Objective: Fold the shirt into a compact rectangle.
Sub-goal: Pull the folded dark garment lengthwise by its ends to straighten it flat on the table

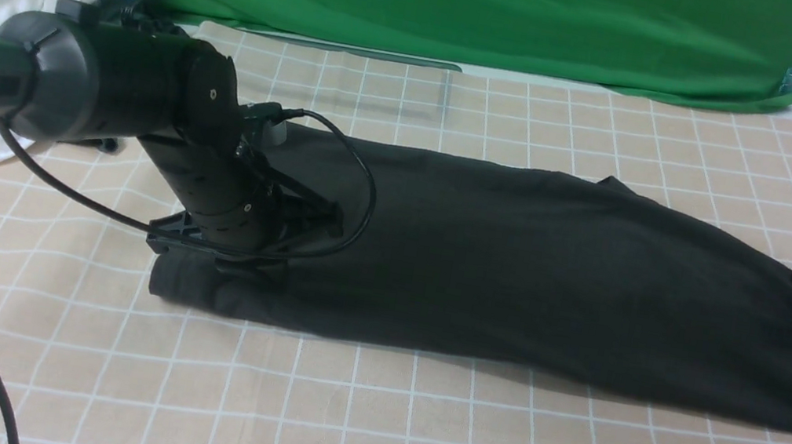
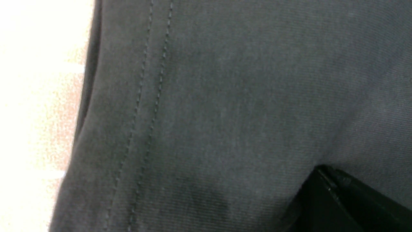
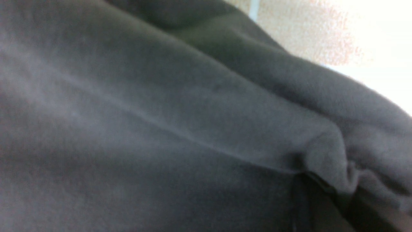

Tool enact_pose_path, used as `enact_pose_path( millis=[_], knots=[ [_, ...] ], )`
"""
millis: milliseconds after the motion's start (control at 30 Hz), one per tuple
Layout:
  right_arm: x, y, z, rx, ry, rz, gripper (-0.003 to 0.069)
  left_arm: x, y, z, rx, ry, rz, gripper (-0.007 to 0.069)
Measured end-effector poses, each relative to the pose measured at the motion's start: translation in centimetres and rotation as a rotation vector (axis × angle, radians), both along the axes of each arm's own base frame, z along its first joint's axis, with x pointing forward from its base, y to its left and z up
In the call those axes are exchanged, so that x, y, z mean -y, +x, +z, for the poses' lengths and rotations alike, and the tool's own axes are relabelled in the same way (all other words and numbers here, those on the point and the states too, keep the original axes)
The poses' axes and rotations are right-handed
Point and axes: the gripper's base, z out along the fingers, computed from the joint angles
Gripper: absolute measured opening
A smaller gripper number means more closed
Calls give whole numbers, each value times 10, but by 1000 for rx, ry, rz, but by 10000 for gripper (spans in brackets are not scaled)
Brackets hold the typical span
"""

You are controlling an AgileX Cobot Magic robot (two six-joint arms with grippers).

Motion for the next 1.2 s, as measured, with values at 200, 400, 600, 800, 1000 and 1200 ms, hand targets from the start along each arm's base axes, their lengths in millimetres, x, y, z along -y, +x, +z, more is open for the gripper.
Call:
enact_pose_path(
  millis=[200, 400, 600, 800, 1000, 1200],
  knots=[
    [13, -4, 20, 55, -66, -22, 70, 0, 0, 0, -5, -2, 1, 13],
    [23, -4, 26, 110, -64, -72, 70, 0, 0, 0, -5, -5, 0, 13],
    [25, -1, 25, 145, -68, -88, 74, 1, 0, 0, -6, -11, 5, 13],
    [42, -2, 25, 139, -205, -153, 291, 0, -1, 1, -4, -5, 1, 13],
    [53, -12, 57, 50, -305, -250, 639, -3, -8, 30, 57, -19, -1, 13],
    [41, -17, 67, 50, -160, -324, 646, -7, -26, 81, 175, -58, -2, 13]
  ],
)
